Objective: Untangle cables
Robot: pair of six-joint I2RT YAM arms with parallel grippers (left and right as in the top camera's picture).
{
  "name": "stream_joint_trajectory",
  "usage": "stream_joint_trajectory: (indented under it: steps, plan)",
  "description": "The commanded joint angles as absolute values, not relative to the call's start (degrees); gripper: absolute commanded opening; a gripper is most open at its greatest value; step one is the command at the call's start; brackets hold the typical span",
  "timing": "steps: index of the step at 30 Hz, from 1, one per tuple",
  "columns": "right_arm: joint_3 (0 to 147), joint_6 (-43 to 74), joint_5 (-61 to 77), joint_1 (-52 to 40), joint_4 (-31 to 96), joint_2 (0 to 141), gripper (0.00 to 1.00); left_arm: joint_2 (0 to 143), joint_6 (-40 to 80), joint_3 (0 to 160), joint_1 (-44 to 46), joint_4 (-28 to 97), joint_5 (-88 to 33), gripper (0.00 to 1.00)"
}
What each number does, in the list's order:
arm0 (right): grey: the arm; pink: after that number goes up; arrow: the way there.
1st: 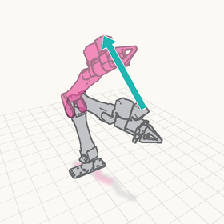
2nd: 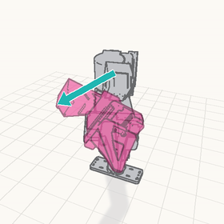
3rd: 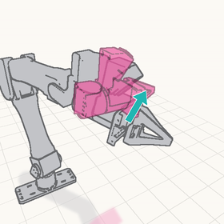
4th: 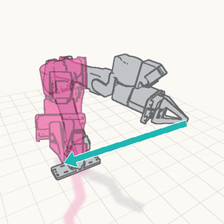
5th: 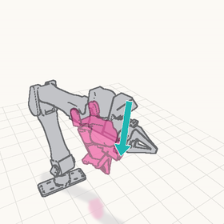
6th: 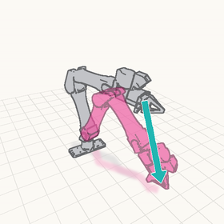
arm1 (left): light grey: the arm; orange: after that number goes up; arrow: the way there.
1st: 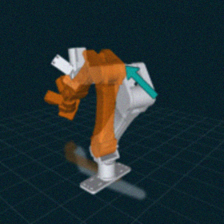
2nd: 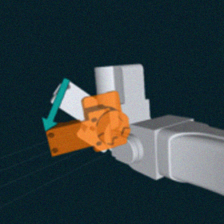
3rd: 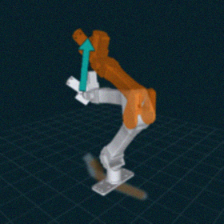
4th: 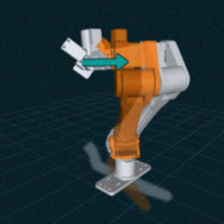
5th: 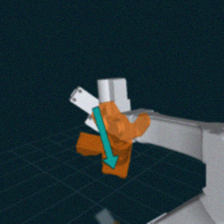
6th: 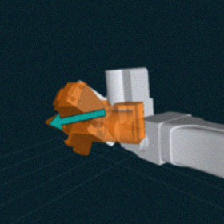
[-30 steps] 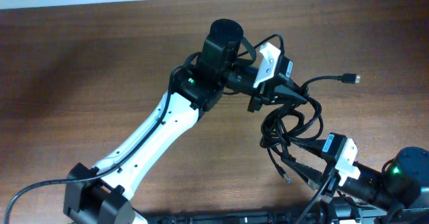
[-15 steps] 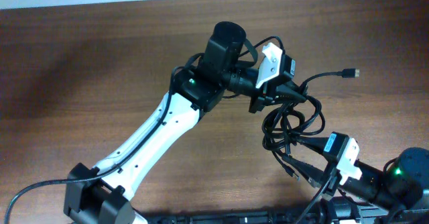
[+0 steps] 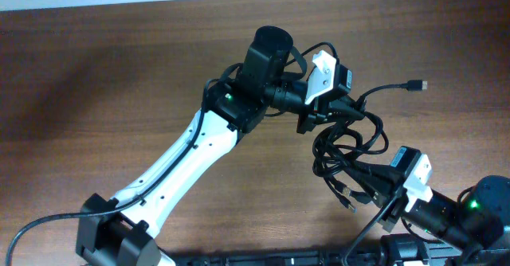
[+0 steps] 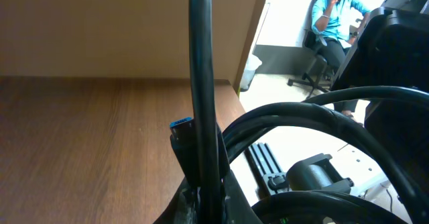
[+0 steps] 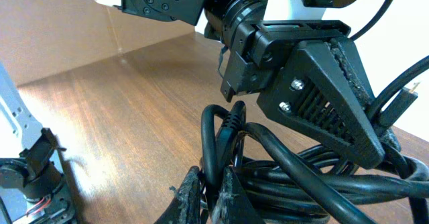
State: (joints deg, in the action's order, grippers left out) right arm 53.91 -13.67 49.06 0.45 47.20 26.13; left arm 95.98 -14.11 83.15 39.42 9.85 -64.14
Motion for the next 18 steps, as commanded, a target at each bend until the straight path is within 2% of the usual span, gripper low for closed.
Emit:
stream_joint_trajectory:
  steps: [1, 3, 9, 12, 18]
  plan:
    - [54.76, -12.51, 45.8, 0.78, 47.11, 26.04, 0.04, 94.06, -14.63, 84.27, 39.99, 9.76, -66.59, 0.0]
    - [54.76, -11.09, 44.58, 0.78, 47.07, 26.04, 0.04, 94.04, -14.61, 84.27, 39.99, 9.87, -66.57, 0.0]
    - [54.76, 1.61, 28.14, 0.78, 47.13, 26.04, 0.04, 94.04, -14.59, 84.27, 39.99, 10.02, -66.32, 0.0]
    - [54.76, 7.16, 21.45, 0.78, 47.13, 26.04, 0.04, 94.04, -14.59, 84.27, 39.99, 12.03, -61.58, 0.0]
    - [54.76, 10.0, 14.66, 0.78, 48.56, 26.04, 0.04, 94.04, -14.61, 84.27, 39.97, 12.49, -59.77, 0.0]
